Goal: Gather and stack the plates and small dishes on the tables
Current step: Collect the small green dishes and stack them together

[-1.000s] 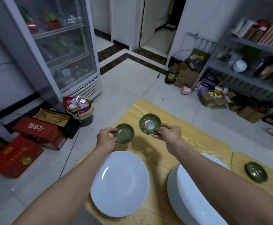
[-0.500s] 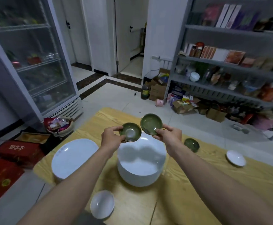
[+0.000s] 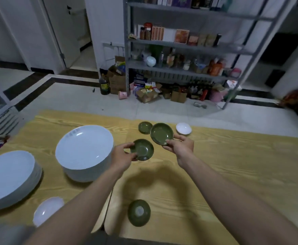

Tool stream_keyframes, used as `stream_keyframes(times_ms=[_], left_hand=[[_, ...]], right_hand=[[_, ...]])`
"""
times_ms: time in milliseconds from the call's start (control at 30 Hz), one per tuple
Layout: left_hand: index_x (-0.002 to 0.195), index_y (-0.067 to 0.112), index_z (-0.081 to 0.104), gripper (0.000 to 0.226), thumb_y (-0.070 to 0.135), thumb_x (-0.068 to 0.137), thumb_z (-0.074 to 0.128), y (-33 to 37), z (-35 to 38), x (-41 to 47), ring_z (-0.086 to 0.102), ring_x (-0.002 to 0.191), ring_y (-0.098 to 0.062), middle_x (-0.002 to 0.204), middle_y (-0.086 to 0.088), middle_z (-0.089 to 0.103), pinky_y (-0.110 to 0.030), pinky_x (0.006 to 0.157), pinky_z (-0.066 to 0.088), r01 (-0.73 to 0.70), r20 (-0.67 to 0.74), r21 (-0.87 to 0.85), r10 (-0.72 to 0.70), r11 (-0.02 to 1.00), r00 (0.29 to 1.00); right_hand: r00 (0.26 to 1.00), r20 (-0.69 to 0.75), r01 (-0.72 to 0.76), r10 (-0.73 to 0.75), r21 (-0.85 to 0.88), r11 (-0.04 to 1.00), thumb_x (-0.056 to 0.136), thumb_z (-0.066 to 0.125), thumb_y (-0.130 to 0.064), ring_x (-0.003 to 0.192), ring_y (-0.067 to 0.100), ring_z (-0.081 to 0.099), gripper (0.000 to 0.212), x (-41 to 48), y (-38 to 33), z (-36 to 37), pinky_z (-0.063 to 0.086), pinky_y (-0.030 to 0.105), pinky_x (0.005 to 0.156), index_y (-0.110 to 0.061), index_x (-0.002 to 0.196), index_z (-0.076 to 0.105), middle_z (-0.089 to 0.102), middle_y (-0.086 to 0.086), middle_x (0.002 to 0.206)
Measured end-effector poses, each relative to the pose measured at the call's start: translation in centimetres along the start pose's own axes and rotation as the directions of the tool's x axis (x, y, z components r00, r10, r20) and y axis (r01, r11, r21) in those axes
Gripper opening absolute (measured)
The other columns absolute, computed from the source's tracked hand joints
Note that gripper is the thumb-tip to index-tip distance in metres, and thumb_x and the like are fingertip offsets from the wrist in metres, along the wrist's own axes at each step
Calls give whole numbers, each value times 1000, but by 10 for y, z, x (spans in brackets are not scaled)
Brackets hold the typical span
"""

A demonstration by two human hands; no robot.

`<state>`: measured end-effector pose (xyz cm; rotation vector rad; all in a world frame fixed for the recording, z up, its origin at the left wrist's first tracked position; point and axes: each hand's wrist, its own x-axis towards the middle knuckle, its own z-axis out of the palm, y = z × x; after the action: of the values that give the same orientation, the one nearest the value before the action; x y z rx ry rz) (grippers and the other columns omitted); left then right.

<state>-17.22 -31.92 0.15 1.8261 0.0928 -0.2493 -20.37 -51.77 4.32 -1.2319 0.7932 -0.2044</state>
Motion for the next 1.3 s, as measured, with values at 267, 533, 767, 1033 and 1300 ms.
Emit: stream_keyframes(times_ms=[267, 533, 767, 1033, 1300], left_hand=[[125, 7, 64, 48, -9, 81, 71, -33, 93, -19, 69, 81, -22, 119, -6, 64, -29, 67, 61, 45, 132, 74, -54, 996, 990], [119, 9, 68, 42, -4, 80, 74, -85, 161, -59, 69, 84, -29, 111, -1, 64, -34, 73, 60, 143, 126, 137, -160, 980, 979], [115, 12, 70, 41, -8, 79, 73, -124, 189, -75, 65, 106, -28, 117, -5, 67, -47, 92, 55, 285, 87, 65, -290, 956, 953], [121, 12, 67, 47, -10, 80, 71, -133, 188, -83, 64, 108, -25, 110, 0, 66, -46, 95, 54, 304, 81, -21, -302, 952, 950], [121, 6, 63, 44, -15, 83, 65, -136, 176, -89, 65, 104, -26, 115, -8, 66, -34, 80, 59, 329, 48, -113, -326, 938, 944]], right_hand=[[993, -111, -49, 45, -34, 998, 83, 68, 14, 68, 28, 74, 29, 16, 15, -85, 62, 28, 62, -3, 104, 59, 70, 20, 92], [987, -80, -146, 139, -97, 984, 83, 70, 11, 78, 28, 74, 39, 30, 51, -155, 62, 30, 67, 0, 120, 61, 70, 23, 103], [982, -47, -189, 184, -169, 967, 83, 71, 10, 71, 21, 73, 44, 37, 78, -189, 62, 35, 76, 3, 125, 60, 70, 16, 96], [967, 22, -236, 252, -276, 932, 82, 73, 9, 75, 23, 75, 42, 40, 110, -189, 63, 32, 71, 1, 123, 63, 70, 19, 109], [958, 9, -259, 286, -404, 877, 79, 76, 9, 76, 23, 74, 34, 49, 144, -180, 61, 25, 62, 1, 112, 68, 72, 16, 102]])
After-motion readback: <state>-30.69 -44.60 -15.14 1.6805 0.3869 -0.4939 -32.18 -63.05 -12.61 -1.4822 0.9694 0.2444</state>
